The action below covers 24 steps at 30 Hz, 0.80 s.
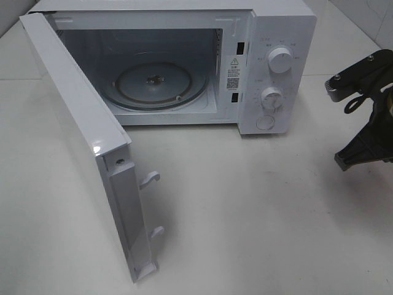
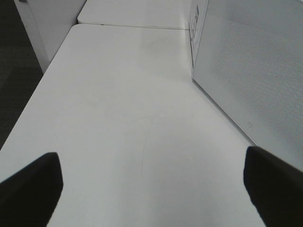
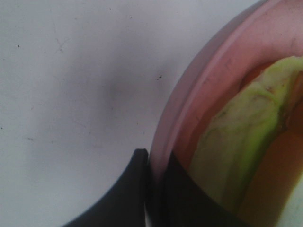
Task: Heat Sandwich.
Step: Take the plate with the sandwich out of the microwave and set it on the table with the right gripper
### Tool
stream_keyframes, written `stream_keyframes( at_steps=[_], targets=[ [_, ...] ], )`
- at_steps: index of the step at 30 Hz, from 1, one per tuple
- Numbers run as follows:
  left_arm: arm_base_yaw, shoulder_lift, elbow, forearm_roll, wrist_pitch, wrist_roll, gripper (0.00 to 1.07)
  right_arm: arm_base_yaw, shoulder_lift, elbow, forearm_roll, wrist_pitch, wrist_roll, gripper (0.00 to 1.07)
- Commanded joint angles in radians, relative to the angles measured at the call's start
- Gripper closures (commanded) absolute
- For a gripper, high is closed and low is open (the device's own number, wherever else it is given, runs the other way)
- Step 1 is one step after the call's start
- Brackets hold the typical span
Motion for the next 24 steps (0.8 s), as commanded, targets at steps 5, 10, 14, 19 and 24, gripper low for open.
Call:
stream_keyframes(
  at_steps=[5,10,14,19,24],
  targets=[
    [0.002,-0.026,0.003,0.000,-0.005,0.001,0.09,-0.007,0.081,-0.008,-0.077,-0.044,0.065,1.07],
    [0.002,-0.026,0.003,0.000,-0.005,0.001,0.09,-0.007,0.130,-0.008,-0.084,-0.069,0.093,1.07],
    [0.002,-0.026,0.003,0.000,-0.005,0.001,0.09,-0.007,0.182,-0.008,-0.114,-0.093,0.139,1.07],
    [0.002,-0.026,0.003,0.000,-0.005,0.001,0.09,-0.007,0.248,-0.008,-0.160,-0.121,0.194,1.07],
    [0.002,-0.026,0.003,0.000,-0.005,0.001,0.09,-0.007,0.291,-0.008,-0.190,-0.142,0.230,1.07]
  ],
)
